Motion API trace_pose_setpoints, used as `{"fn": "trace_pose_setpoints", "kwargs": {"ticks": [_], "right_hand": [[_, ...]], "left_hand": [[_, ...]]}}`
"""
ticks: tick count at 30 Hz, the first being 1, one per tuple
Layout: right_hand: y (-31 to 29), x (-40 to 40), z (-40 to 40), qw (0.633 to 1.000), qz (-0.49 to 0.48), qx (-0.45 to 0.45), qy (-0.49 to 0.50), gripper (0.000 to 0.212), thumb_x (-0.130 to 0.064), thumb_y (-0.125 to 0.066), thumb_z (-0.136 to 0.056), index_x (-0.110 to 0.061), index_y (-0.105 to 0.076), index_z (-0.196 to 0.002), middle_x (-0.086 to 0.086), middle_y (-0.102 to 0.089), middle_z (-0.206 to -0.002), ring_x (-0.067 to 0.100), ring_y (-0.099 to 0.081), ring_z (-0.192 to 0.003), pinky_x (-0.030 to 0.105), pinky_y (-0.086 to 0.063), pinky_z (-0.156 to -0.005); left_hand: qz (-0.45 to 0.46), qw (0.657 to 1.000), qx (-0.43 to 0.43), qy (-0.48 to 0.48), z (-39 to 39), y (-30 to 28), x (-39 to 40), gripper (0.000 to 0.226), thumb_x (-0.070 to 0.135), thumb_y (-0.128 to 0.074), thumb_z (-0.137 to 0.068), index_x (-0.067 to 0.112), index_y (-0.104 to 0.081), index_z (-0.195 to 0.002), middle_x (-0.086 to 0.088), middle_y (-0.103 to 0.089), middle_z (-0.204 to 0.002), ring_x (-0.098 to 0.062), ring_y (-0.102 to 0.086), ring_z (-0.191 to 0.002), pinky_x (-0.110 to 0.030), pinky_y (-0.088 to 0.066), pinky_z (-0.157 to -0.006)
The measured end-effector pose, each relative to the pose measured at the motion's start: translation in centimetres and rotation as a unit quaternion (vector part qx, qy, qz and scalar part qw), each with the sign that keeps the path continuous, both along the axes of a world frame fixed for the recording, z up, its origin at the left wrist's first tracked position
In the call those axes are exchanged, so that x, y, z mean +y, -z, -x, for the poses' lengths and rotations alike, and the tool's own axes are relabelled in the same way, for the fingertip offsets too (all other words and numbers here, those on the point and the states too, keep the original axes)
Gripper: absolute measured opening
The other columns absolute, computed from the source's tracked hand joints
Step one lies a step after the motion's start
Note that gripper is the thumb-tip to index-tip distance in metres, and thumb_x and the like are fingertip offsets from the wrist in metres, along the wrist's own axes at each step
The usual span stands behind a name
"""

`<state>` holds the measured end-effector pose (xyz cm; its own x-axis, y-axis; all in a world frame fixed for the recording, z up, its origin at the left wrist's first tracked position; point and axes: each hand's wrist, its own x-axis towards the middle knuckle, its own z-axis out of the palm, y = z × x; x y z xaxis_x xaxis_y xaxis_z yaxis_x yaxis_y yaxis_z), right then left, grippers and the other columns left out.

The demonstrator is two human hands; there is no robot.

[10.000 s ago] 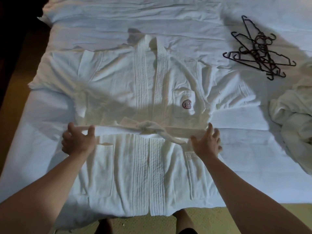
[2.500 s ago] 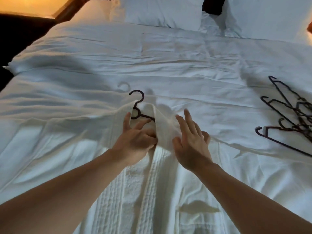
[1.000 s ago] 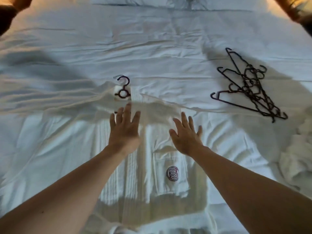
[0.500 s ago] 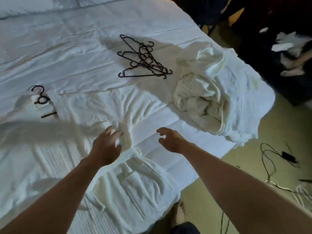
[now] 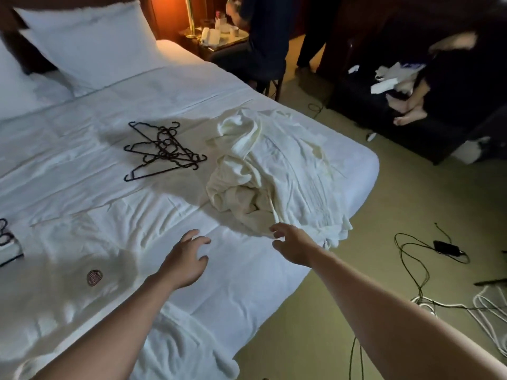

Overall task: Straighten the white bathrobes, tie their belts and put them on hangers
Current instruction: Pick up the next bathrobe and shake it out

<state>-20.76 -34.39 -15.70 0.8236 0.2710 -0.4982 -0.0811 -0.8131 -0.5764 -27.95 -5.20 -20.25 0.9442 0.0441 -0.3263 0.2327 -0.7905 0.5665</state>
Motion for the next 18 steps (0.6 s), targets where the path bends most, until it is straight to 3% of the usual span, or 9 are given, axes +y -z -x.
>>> {"fn": "trace_pose_setpoints", "kwargs": {"ticks": [6,12,18], "right_hand": [[-2.4,-7.8,-4.0,0.998,0.001,-0.038,0.051,0.046,-0.021,-0.055,-0.096,-0.027,-0.054,-0.141,-0.002,-0.059,-0.135,0.018,-0.057,-0.114,0.022,-0.044,-0.079],[-2.2,-10.3,-7.9,0.996,0.004,-0.056,0.073,0.047,-0.021,-0.057,-0.096,-0.025,-0.052,-0.143,0.001,-0.055,-0.144,0.021,-0.053,-0.128,0.024,-0.036,-0.092],[-1.6,-10.5,-12.7,0.994,0.007,-0.066,0.09,0.049,-0.021,-0.057,-0.096,-0.024,-0.049,-0.145,0.005,-0.048,-0.151,0.023,-0.048,-0.135,0.029,-0.038,-0.1]], "left_hand": [[0.014,0.998,-0.032,0.058,-7.0,-3.3,-8.8,0.046,0.021,-0.06,-0.094,0.027,-0.054,-0.139,0.003,-0.023,-0.163,-0.019,-0.034,-0.145,-0.033,-0.034,-0.113],[0.01,0.995,-0.066,0.08,-13.5,-5.1,-11.8,0.043,0.02,-0.062,-0.092,0.026,-0.057,-0.134,0.005,-0.025,-0.16,-0.015,-0.031,-0.146,-0.029,-0.03,-0.115],[0.007,0.996,-0.047,0.081,-20.7,-3.5,-11.1,0.043,0.017,-0.062,-0.092,0.02,-0.058,-0.134,0.002,-0.034,-0.154,-0.015,-0.039,-0.141,-0.023,-0.03,-0.11]]}}
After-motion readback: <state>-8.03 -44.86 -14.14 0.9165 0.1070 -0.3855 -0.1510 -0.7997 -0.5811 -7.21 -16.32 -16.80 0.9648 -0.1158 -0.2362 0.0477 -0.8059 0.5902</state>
